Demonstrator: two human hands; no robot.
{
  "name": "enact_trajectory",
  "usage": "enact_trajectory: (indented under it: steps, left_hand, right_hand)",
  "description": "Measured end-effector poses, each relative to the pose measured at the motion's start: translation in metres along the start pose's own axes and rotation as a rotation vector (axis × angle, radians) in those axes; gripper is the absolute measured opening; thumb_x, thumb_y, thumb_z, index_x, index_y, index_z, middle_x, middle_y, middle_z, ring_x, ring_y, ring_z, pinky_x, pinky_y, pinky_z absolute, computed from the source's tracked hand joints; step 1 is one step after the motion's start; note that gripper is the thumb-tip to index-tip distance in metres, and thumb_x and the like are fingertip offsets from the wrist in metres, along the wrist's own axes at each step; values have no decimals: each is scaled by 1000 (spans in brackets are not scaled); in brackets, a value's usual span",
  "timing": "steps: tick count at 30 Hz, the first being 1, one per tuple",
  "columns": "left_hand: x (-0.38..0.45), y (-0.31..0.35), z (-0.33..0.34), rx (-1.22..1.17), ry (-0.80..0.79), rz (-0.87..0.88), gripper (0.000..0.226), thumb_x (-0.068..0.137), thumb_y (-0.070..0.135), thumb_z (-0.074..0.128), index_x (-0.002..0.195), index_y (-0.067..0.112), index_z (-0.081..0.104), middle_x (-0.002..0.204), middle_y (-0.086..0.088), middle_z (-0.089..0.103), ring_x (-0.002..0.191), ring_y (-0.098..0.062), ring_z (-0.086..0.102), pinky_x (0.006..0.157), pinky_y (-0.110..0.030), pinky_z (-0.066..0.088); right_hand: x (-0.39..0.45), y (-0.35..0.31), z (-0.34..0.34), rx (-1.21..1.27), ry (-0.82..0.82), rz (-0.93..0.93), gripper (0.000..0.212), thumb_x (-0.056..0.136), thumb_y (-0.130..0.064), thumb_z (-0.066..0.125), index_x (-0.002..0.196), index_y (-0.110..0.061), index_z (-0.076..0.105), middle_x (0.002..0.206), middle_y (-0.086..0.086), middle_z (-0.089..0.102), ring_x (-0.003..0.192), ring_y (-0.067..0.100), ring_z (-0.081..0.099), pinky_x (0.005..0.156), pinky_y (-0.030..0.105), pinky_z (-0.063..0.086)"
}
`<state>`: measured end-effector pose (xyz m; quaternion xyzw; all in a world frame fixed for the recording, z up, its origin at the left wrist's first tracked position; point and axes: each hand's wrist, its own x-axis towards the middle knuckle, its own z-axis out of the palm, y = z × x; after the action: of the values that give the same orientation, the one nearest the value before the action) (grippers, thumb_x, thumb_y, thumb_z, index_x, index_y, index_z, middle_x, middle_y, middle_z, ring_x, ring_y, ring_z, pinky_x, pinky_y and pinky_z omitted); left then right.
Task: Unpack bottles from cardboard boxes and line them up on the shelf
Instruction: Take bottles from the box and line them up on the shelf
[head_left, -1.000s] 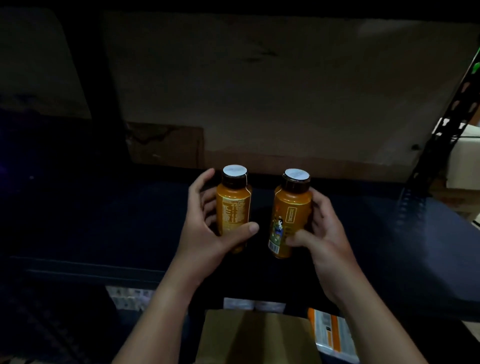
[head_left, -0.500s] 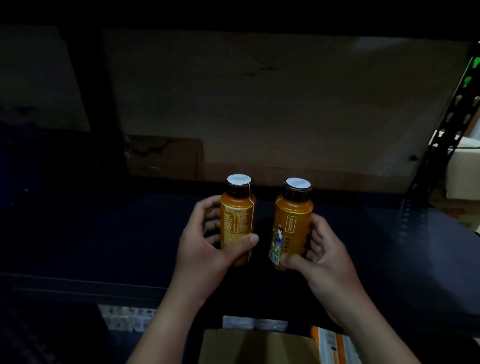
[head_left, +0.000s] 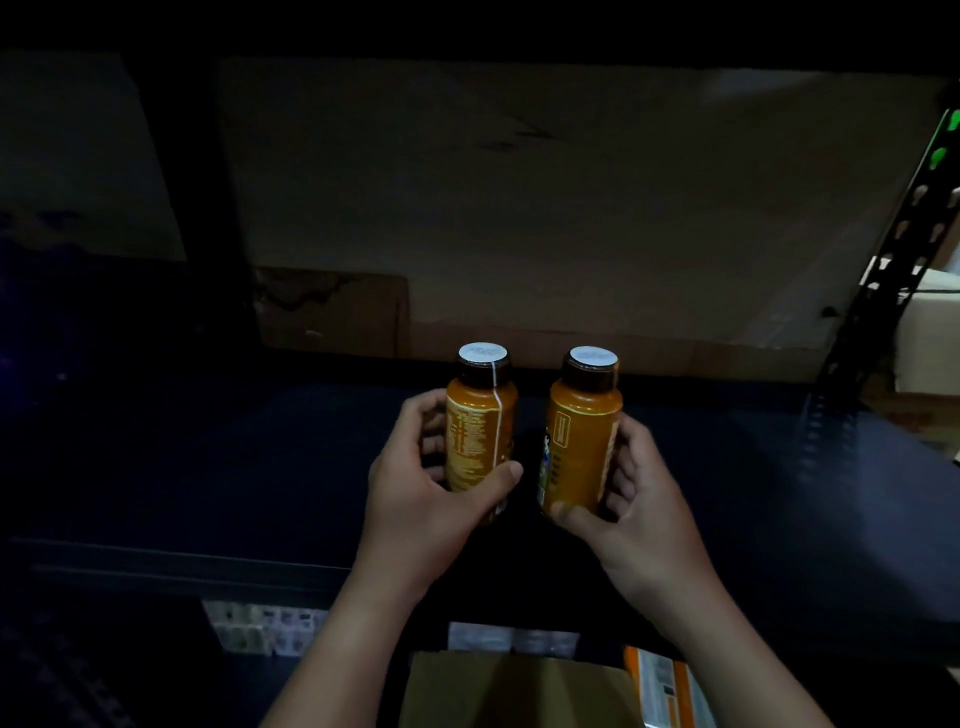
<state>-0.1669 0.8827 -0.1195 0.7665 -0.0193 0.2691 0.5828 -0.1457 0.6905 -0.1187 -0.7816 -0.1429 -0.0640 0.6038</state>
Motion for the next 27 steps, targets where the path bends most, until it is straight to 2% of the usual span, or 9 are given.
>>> enact_trajectory:
  steps: [2, 4, 9, 12, 15, 18, 22, 24, 27]
  left_hand:
    - [-1, 1, -2, -17, -46, -7, 70, 74, 21, 89, 131, 40, 52, 121, 20, 64, 110, 5, 62, 92, -28, 55]
    - [-2, 2, -3, -16, -63, -2, 70, 77, 20, 87, 133, 41, 51, 120, 26, 63, 111, 9, 59, 94, -26, 52]
    - [-5, 3, 4, 87, 88, 44, 81, 58, 49, 93, 123, 56, 46, 123, 24, 55, 112, 4, 55, 88, -27, 52]
    - [-5, 2, 5, 82, 104, 68, 75, 60, 40, 95, 117, 54, 48, 114, 24, 58, 105, 1, 59, 85, -30, 58]
    - [-2, 3, -1, -11, 2, 28, 73, 71, 23, 90, 122, 53, 49, 118, 28, 61, 113, 2, 61, 95, -34, 57]
    - [-3, 2, -5, -63, -77, 0, 71, 79, 18, 86, 132, 48, 49, 122, 19, 66, 118, -4, 62, 105, -44, 52]
    - [-6, 6, 3, 62, -3, 40, 78, 65, 45, 93, 124, 60, 44, 124, 28, 57, 115, 10, 54, 91, -21, 49]
    - [-5, 5, 6, 120, 51, 63, 80, 59, 45, 94, 118, 60, 43, 120, 24, 55, 107, 10, 55, 80, -15, 48]
    - [-3, 4, 5, 78, 30, 38, 76, 66, 30, 93, 119, 56, 45, 117, 24, 57, 106, 12, 57, 80, -15, 52]
  right_hand:
    - [0, -1, 1, -9, 31, 9, 89, 77, -2, 84, 132, -51, 33, 110, -39, 45, 92, -32, 49, 67, 0, 44]
    - [-2, -3, 4, -46, 66, 13, 90, 76, -10, 87, 133, -52, 31, 108, -39, 40, 94, -20, 50, 69, 6, 42]
    - [-3, 2, 7, -71, 46, -8, 97, 77, -17, 87, 145, -51, 27, 121, -34, 44, 110, -9, 49, 82, 12, 42]
    - [-2, 3, 6, -77, 23, -5, 98, 80, -14, 84, 148, -52, 24, 130, -29, 47, 117, -3, 51, 87, 16, 45]
    - [-1, 4, 5, -65, 26, 2, 97, 79, -13, 85, 146, -53, 27, 127, -31, 48, 117, -5, 52, 89, 17, 45]
    - [-1, 4, 4, -70, 27, 2, 96, 78, -14, 86, 145, -54, 28, 123, -33, 47, 114, -8, 50, 91, 18, 45]
    - [-1, 3, 4, -82, 31, -10, 97, 77, -15, 86, 146, -51, 28, 120, -35, 45, 108, -14, 47, 84, 11, 43]
    - [-1, 3, 4, -90, 38, -14, 98, 77, -16, 87, 147, -49, 29, 123, -32, 46, 114, -7, 50, 85, 12, 43]
    - [-1, 2, 5, -101, 42, -15, 98, 76, -16, 87, 146, -50, 29, 126, -30, 46, 123, -2, 48, 95, 18, 45]
